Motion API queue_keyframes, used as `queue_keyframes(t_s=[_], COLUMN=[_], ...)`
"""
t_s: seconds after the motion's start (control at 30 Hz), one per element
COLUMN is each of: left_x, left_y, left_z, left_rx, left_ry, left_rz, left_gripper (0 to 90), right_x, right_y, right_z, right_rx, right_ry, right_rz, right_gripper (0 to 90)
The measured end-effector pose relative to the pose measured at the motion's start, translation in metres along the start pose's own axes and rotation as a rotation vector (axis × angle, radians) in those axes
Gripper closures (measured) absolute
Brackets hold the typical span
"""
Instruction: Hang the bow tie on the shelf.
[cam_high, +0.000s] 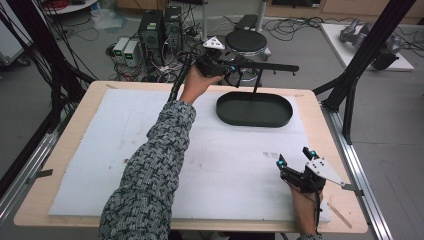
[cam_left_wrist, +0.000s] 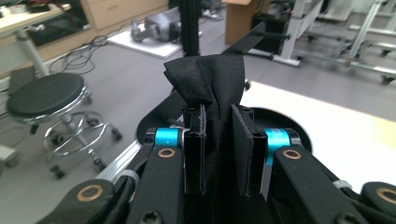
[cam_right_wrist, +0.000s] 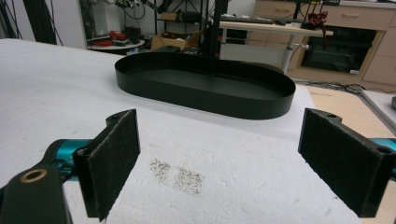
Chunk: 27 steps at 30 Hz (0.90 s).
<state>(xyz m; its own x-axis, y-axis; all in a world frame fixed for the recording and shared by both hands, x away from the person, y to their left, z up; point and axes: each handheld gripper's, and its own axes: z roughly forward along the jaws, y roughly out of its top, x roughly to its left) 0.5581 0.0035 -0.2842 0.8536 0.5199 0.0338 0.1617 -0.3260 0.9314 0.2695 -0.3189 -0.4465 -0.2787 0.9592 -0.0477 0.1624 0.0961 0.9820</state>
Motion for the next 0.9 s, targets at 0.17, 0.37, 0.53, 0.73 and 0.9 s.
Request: queue_keyframes(t_s=[0.17, 0.37, 0.53, 0.73, 0.9], left_x=[0.004, 0.007, 0.007, 0.007, 0.006], left_y=[-0.008, -0.022, -0.030, -0.034, -0.035], left_z=[-0.002, -0.001, 0.001, -0.001, -0.006], left_rx=[0.008, 0.022, 0.051, 0.053, 0.054], left_ry=[0.022, 0.025, 0.039, 0.037, 0.042], left_rz=[-0.014, -0.020, -0.011, -0.008, 0.003], left_gripper=[75.1, 74.6, 73.9, 72.3, 67.1], right_x=[0.000, 0.000, 0.000, 0.000, 0.000], right_y=[0.000, 0.000, 0.000, 0.000, 0.000], right_z=[0.000, 0.000, 0.000, 0.000, 0.000], right_rx=[0.000, 0.002, 0.002, 0.001, 0.002], right_ry=[-0.002, -0.002, -0.002, -0.003, -0.005], right_rz=[-0.002, -0.005, -0.005, -0.005, -0.006], right_gripper=[11.8, 11.8, 11.8, 11.8, 11.8])
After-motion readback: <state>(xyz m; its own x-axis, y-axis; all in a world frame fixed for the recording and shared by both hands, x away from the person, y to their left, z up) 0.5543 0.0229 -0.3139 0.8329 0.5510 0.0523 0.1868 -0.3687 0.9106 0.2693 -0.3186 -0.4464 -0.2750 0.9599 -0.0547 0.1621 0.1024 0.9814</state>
